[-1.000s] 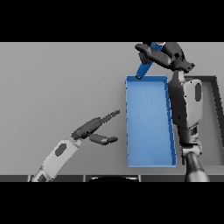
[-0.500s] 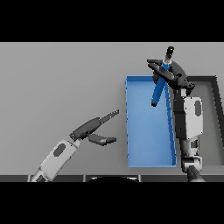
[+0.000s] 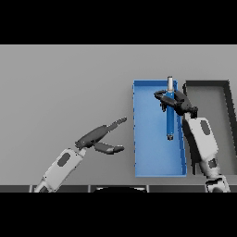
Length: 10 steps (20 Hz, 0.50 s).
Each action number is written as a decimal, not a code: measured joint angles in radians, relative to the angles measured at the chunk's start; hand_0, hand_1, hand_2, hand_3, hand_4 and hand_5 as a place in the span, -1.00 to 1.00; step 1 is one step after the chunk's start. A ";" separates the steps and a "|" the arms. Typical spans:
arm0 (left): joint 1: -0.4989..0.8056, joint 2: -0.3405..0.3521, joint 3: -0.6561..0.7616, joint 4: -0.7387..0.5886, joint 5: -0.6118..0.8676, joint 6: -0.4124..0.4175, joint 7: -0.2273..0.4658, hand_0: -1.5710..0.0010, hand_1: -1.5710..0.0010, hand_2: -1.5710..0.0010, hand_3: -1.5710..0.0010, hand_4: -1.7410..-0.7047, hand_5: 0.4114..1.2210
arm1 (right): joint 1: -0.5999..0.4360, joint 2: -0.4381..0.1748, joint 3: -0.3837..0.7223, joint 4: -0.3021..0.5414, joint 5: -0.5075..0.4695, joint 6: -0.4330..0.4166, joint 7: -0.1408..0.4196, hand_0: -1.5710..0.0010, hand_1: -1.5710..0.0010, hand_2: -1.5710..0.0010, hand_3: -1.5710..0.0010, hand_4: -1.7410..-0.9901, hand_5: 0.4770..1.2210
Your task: Pick up the blue pipe and place it into the blue bin.
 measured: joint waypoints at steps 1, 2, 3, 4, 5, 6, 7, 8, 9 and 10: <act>0.007 0.007 0.001 -0.003 0.002 -0.003 -0.005 1.00 1.00 1.00 1.00 0.76 -0.84 | -0.015 -0.036 0.068 0.037 -0.085 -0.055 0.000 -0.49 -0.41 -0.36 0.18 -0.30 0.88; -0.004 0.002 0.003 -0.011 0.012 -0.005 0.008 1.00 1.00 1.00 1.00 0.76 -0.84 | -0.036 -0.065 0.141 0.067 -0.156 -0.069 0.000 -0.19 -0.13 -0.09 0.34 -0.10 0.83; -0.002 0.002 -0.002 -0.013 0.004 -0.003 0.003 1.00 1.00 1.00 1.00 0.76 -0.84 | -0.047 -0.089 0.204 0.073 -0.233 -0.081 0.000 0.05 0.10 0.13 0.47 0.06 0.87; -0.004 0.000 -0.003 -0.011 0.000 0.000 0.010 1.00 1.00 1.00 1.00 0.76 -0.84 | -0.069 -0.119 0.262 0.102 -0.286 -0.094 0.000 0.24 0.28 0.30 0.58 0.17 0.89; -0.005 0.000 -0.003 -0.009 0.000 0.000 0.011 1.00 1.00 1.00 1.00 0.77 -0.84 | -0.078 -0.147 0.313 0.089 -0.340 -0.100 0.000 0.39 0.42 0.44 0.66 0.27 0.78; -0.001 0.004 -0.002 -0.004 -0.003 0.001 0.008 1.00 1.00 1.00 1.00 0.76 -0.84 | -0.089 -0.173 0.343 0.068 -0.347 -0.076 0.000 0.51 0.54 0.56 0.73 0.35 0.65; 0.000 0.002 0.000 -0.007 0.000 0.002 0.004 1.00 1.00 1.00 1.00 0.76 -0.84 | -0.091 -0.185 0.365 0.027 -0.325 -0.053 0.000 0.61 0.63 0.64 0.78 0.40 0.52; 0.006 0.000 -0.002 -0.014 0.001 0.004 -0.001 1.00 1.00 1.00 1.00 0.76 -0.84 | -0.103 -0.207 0.393 0.012 -0.285 -0.022 0.000 0.69 0.70 0.72 0.83 0.43 0.41; 0.010 0.010 -0.001 -0.023 0.005 -0.002 -0.003 1.00 1.00 1.00 1.00 0.76 -0.84 | -0.108 -0.215 0.409 0.009 -0.258 -0.014 0.001 0.75 0.76 0.77 0.86 0.44 0.32; 0.009 0.010 0.001 -0.025 0.007 0.002 0.001 1.00 1.00 1.00 1.00 0.76 -0.85 | -0.102 -0.221 0.418 -0.007 -0.251 -0.014 0.001 0.80 0.81 0.82 0.89 0.45 0.23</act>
